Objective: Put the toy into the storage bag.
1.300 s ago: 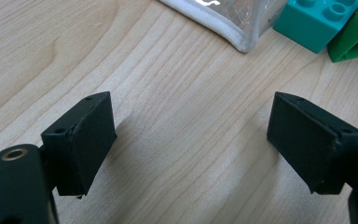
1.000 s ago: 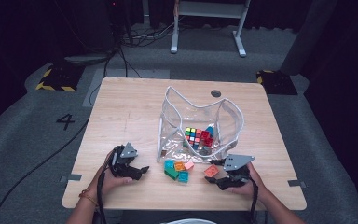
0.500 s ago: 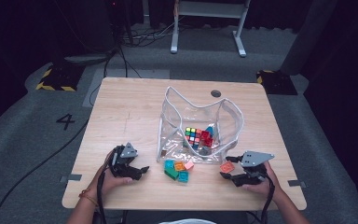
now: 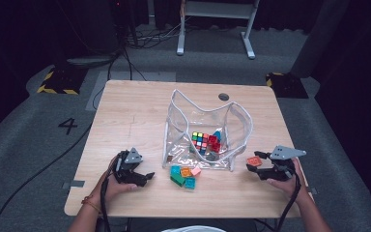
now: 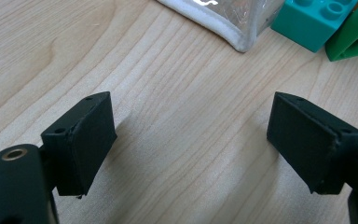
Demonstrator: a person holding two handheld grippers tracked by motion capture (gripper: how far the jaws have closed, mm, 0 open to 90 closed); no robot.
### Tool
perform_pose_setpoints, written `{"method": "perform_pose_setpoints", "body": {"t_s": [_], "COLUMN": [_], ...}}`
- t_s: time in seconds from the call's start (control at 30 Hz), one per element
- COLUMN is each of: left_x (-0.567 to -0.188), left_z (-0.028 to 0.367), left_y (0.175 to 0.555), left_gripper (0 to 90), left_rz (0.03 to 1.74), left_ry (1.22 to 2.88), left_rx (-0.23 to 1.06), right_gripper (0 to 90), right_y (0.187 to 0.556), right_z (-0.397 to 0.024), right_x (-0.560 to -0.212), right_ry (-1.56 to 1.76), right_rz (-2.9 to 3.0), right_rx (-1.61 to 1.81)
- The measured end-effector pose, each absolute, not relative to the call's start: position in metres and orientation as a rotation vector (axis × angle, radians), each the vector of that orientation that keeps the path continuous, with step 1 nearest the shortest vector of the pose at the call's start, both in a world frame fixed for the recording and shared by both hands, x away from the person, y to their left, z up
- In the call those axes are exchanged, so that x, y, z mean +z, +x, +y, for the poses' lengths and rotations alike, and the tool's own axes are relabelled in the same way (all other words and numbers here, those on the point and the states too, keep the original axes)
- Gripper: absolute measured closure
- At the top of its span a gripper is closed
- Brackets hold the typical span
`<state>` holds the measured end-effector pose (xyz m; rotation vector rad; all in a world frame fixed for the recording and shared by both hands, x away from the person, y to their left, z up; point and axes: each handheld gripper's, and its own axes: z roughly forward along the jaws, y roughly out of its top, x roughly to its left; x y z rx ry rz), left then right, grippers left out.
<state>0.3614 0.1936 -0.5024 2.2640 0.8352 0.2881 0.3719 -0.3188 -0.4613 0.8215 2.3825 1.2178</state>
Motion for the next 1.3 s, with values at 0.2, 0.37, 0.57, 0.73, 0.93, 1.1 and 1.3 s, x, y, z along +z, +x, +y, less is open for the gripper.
{"method": "perform_pose_setpoints", "body": {"t_s": [0.2, 0.37, 0.57, 0.73, 0.93, 1.1, 1.3], "left_x": [-0.502, -0.502, -0.502, -0.502, -0.502, -0.502, -0.502], "left_z": [0.193, 0.193, 0.193, 0.193, 0.193, 0.193, 0.193], "left_y": [0.362, 0.362, 0.362, 0.362, 0.362, 0.362, 0.362], "left_gripper": [15.1, 15.1, 15.1, 15.1, 15.1, 15.1, 15.1], "left_rz": [0.832, 0.832, 0.835, 0.834, 0.833, 0.834, 0.833], "left_ry": [2.265, 2.265, 2.264, 2.265, 2.264, 2.265, 2.264], "left_rx": [0.285, 0.286, 0.287, 0.288, 0.287, 0.287, 0.287], "right_gripper": [35.5, 35.5, 35.5, 35.5, 35.5, 35.5, 35.5], "right_y": [0.381, 0.391, 0.396, 0.403, 0.411, 0.421, 0.428], "right_z": [-0.329, -0.331, -0.332, -0.334, -0.334, -0.329, -0.322], "right_x": [-0.457, -0.452, -0.436, -0.418, -0.398, -0.377, -0.361], "right_ry": [0.857, 0.864, 0.841, 0.822, 0.802, 0.777, 0.780], "right_rz": [2.349, 2.323, 2.301, 2.287, 2.278, 2.270, 2.241], "right_rx": [1.191, 1.190, 1.213, 1.196, 1.179, 1.163, 1.184]}}
